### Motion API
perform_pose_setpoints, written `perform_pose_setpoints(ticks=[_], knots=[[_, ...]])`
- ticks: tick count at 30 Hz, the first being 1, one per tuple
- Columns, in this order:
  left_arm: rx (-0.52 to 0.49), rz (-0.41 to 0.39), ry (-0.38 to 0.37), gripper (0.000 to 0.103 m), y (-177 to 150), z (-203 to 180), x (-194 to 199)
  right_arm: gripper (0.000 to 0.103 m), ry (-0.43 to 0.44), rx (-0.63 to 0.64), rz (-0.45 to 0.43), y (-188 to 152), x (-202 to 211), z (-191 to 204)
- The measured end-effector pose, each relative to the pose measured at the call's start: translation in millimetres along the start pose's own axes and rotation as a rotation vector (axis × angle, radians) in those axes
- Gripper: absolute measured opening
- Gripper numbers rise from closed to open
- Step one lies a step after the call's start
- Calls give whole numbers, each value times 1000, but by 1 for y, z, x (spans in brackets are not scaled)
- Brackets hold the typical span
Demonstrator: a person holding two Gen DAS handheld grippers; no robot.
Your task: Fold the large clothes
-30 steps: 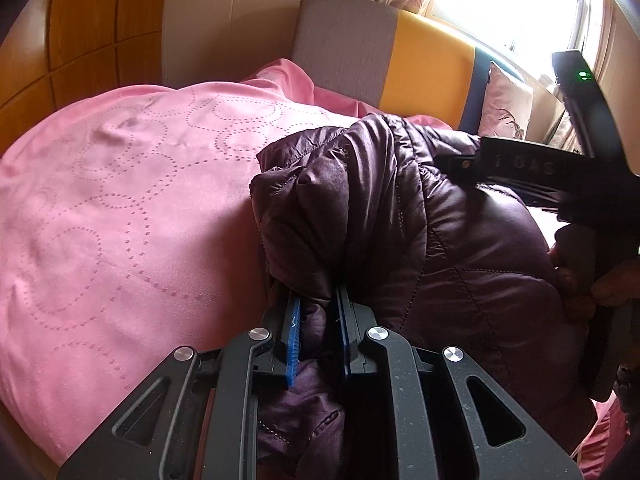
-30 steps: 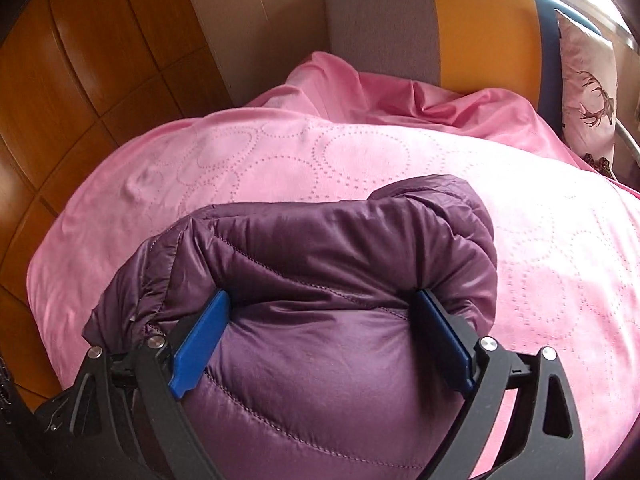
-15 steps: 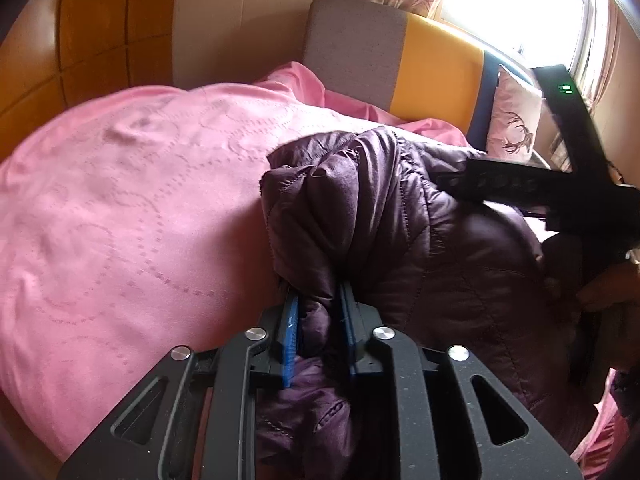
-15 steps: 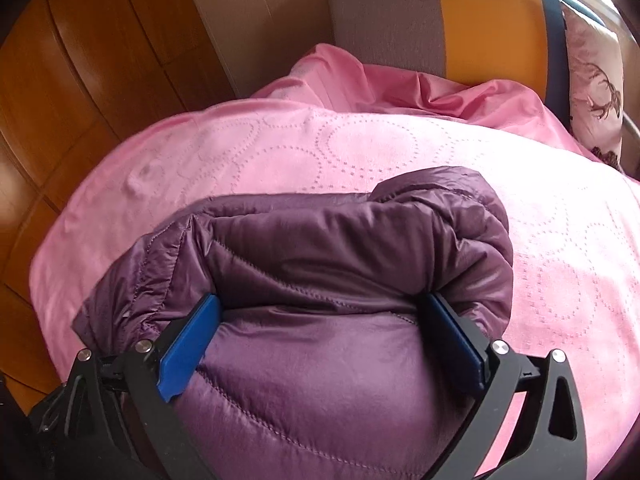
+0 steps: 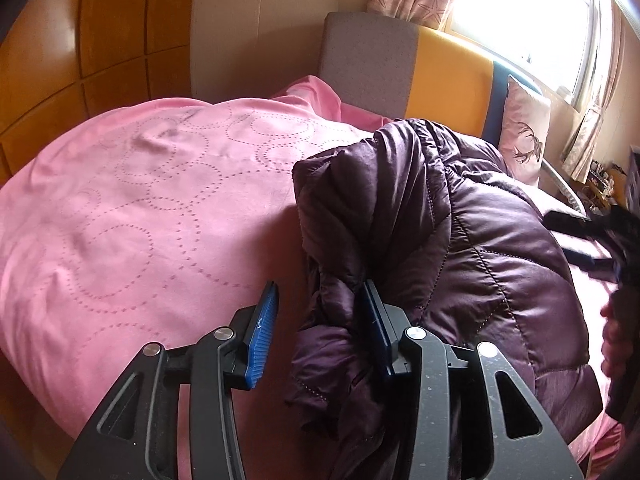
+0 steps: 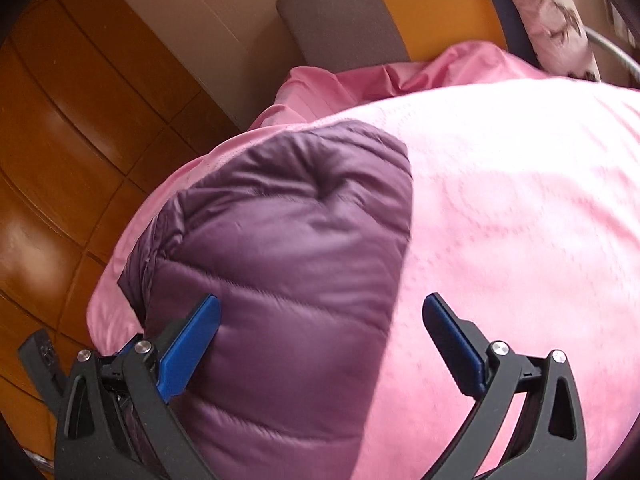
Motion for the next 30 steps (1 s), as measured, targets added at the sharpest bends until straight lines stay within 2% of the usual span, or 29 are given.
perform_pose_setpoints(ticks=[5,7,12,14,16,18,19,21,23,27,30], knots=[[16,12,11,60,-4,9,-1,101,99,-94,21,-17,3,-20],[15,39,-3,62,-6,12,-6,101,151,-123,38,-21,0,-22],[104,105,-123,62,-9,23,-22,101,285,-209,84,-25,-17,-24],[129,121,-161,62,-10,26,-26,101,323,-203,80,-23,-22,-17],[134,131,-215,53,-11,24,-29,99,356,-188,93,-23,-28,-6],[137,145,-291,31,-10,19,-32,88,348,-160,97,-22,-31,5],[132,150,-310,29,-10,16,-33,84,340,-144,85,-19,-27,8],[125,152,-332,25,-9,11,-33,67,324,-113,66,-18,-17,13],[141,150,-362,24,-8,8,-32,60,310,-79,46,-19,-4,17],[148,148,-436,23,-2,-15,-25,56,285,-38,-32,-16,35,18],[112,160,-499,23,0,-51,-25,55,253,-34,-100,-14,75,2]])
Point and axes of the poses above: each gripper's, at about its wrist camera, not at the fingertips, and x roughly against the way its jaws point, z to its left, y to its top, the point moved 7 cm from there along -x, roughly the way its jaws point, and after that the axes turned 1 degree about x, right-handed, at the moved point
